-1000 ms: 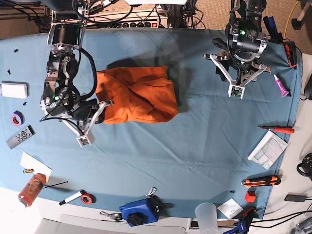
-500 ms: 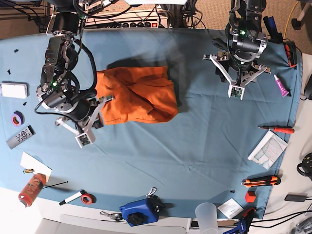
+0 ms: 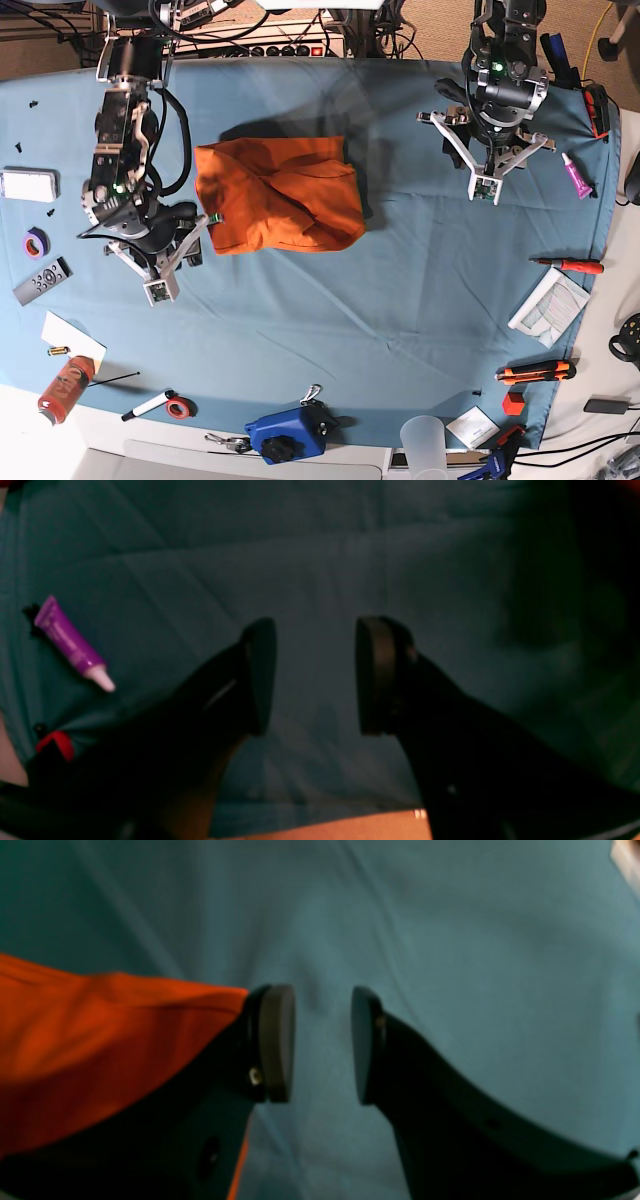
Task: Layout the t-shirt on the table in an organized manner, then fold the t-shirt properly
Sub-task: 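Move the right gripper to the folded bundle's edge and grasp it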
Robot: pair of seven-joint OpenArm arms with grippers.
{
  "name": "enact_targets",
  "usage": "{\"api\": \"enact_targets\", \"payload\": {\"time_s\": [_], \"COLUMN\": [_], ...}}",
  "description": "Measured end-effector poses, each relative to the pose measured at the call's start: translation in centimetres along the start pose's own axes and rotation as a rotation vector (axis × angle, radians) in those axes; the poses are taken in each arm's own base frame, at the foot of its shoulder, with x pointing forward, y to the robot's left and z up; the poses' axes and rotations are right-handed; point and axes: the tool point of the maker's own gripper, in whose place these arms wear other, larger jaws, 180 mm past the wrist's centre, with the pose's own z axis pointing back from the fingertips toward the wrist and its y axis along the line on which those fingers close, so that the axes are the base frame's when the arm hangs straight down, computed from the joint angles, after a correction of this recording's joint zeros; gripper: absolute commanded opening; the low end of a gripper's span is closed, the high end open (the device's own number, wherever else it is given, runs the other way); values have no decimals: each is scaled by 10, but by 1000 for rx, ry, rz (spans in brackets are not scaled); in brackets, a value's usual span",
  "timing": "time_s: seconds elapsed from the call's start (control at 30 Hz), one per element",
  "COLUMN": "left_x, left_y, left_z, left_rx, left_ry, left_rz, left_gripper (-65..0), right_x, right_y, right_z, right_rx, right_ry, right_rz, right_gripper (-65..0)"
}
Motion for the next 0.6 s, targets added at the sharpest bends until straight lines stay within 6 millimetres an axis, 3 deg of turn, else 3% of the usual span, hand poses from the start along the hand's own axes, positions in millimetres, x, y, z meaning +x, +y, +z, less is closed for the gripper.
{"api": "enact_targets", "payload": {"time_s": [0.17,0.27,0.33,0.43,0.6], "left_x": [0,3,4,4,4], "left_y": [-9,-9,-9,-9,-9], "left_z": [0,0,0,0,0], "left_rx": [-49,-48,-51,-51,-51], "left_ry": [-1,-16,-19,-22,-22], "left_rz": [26,27,23,22,22], "left_gripper": [-406,-406,-406,-406,-406], "right_x": [9,5,-2,-9,-6], "right_y": [16,18,18,18,24], "right_z": [-4,-4,-5,-6,-5], "right_rx": [97,101,101,103,137], "right_ry": [-44,-24,12,47,29], "right_rz": [-38,-37,-38,-39,-42], "right_gripper": [-459,-603,-650,-650,-650]}}
